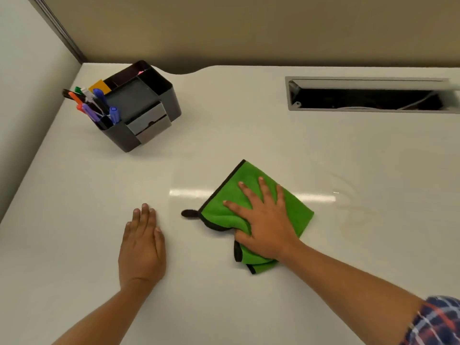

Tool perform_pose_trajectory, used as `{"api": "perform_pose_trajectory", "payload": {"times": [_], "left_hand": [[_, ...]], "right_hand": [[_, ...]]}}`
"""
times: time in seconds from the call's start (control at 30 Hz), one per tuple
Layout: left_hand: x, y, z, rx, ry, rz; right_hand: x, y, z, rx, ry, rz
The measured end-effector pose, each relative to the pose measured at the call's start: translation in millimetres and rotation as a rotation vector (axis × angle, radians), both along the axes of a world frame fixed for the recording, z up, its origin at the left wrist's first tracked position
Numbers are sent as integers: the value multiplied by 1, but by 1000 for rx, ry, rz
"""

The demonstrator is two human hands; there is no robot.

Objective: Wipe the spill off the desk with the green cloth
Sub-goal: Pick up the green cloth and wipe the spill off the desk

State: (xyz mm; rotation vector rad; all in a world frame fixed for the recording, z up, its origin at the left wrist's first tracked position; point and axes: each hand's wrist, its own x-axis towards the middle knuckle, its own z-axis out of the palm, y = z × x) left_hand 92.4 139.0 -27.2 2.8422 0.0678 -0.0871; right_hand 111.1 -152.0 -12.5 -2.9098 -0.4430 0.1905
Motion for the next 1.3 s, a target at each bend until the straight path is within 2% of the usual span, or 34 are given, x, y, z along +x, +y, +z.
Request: {"api": "perform_pose_trajectory", "payload": {"times": [0.13,0.23,0.33,0.43,0.53,0.7,0.8,0.9,1.03,1.17,1.3], "left_hand": [[-4,-6,4,15,38,-6],[-16,-23,3,13,44,-10],[-19,-29,0,-31,37,-29],[-18,-28,-4,-37,34,-30],[-17,-30,-2,-49,24,-30],[-18,-32,1,-51,30,-27],[-17,-32,1,-47,23,-25],[-17,-32,0,-41,9,-21],[-16,-32,-4,-36,0,-21],[-15,-27,-10,-23,-6,-15],[-15,-24,-12,4,11,-29]], "right_hand": [[-100,-40,-2,-5,41,31],[-143,-82,-3,-55,71,12],[-123,-109,-1,-68,65,-55],[-72,-115,3,-70,45,-209],[-50,-112,4,-92,50,-233],[-125,-125,-7,-85,41,-271],[-165,-162,-7,-130,73,-362],[-141,-197,-1,-145,90,-538],[-53,-214,3,-76,63,-737],[13,-187,5,-116,104,-629],[-9,-140,4,-117,94,-466]]}}
